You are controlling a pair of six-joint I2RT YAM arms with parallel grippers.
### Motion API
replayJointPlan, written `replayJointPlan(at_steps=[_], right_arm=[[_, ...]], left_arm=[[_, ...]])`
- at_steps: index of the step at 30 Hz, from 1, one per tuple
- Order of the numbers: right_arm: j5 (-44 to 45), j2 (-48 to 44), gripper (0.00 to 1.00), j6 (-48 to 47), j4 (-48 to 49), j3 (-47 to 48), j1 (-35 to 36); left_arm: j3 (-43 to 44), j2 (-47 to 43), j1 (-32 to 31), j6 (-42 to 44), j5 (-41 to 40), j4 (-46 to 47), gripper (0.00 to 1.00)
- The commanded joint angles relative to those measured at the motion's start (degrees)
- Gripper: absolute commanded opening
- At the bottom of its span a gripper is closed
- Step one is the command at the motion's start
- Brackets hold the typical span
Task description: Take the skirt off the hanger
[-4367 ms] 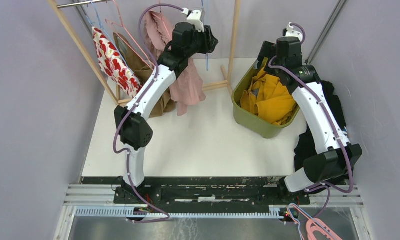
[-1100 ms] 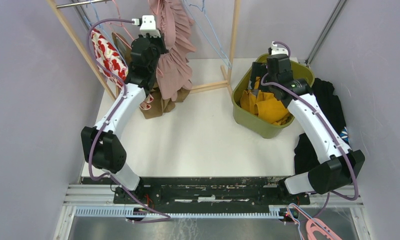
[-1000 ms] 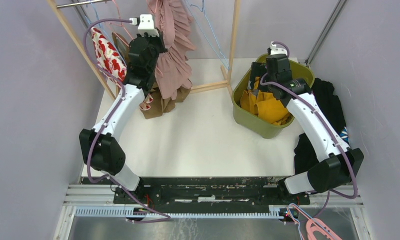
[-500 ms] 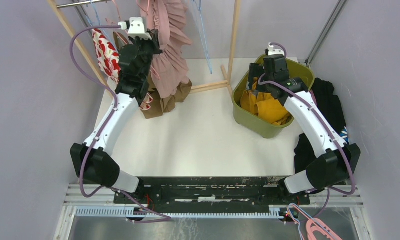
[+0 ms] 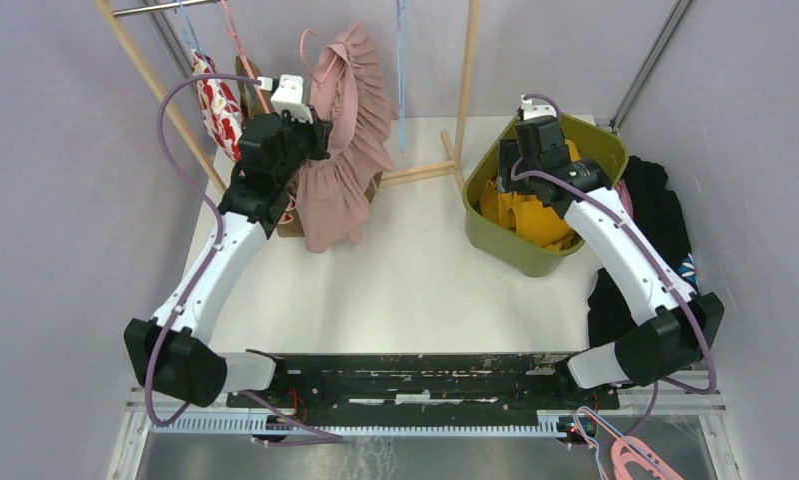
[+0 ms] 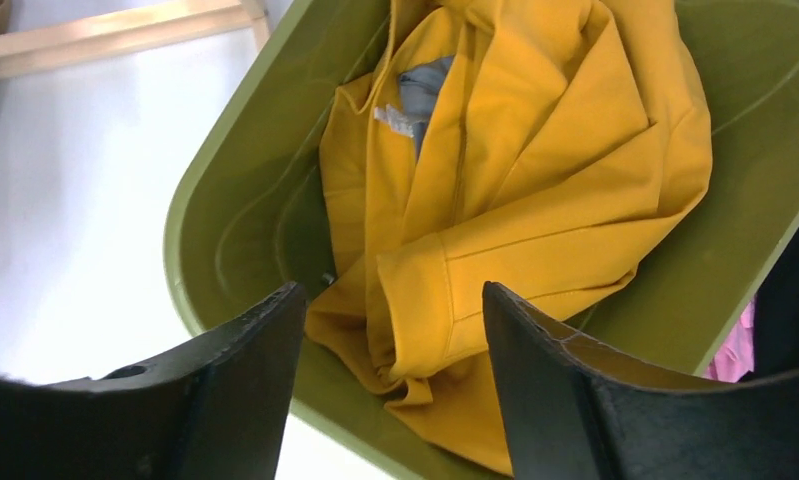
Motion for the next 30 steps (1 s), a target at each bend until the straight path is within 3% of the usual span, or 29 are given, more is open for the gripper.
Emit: replayJointPlan(at_steps=[1, 3, 5, 9, 19, 26, 30], right_arm=[[2.25, -6.26, 0.70, -2.53, -1.57, 0.92, 2.90], [1.68, -7.31, 0.74, -2.97, -2.85, 1.43, 3.59], [1.12, -8.28, 0.88, -3.59, -4.04, 2.55, 4.44], [-2.20, -10.35, 1.00, -4.34, -5.58, 4.58, 7.46], [-8.05, -9.18, 1.00, -1.89, -5.00, 7.75, 18.39], [-10.38, -3.61, 1.00, 0.68, -1.32, 10.74, 25.89], [-10.16, 0.46, 0.94, 1.85, 0.69, 12.62, 28.97]], left_arm=[[0.72, -7.73, -0.95, 0.27, 6.78, -6.68, 0.03], [-0.74, -10.01, -1.55, 0.72, 9.01, -9.92, 0.03], [-1.97, -11.95, -1.93, 1.67, 12.20, -13.43, 0.03], [-6.06, -16.64, -2.35, 2.61, 15.66, -19.62, 0.03], [-13.28, -25.38, -3.72, 7.49, 26.64, -35.14, 0.03], [-13.70, -26.81, -6.11, 6.09, 30.50, -35.47, 0.03], [-13.44, -26.58, -8.20, 5.74, 30.79, -35.38, 0.03]])
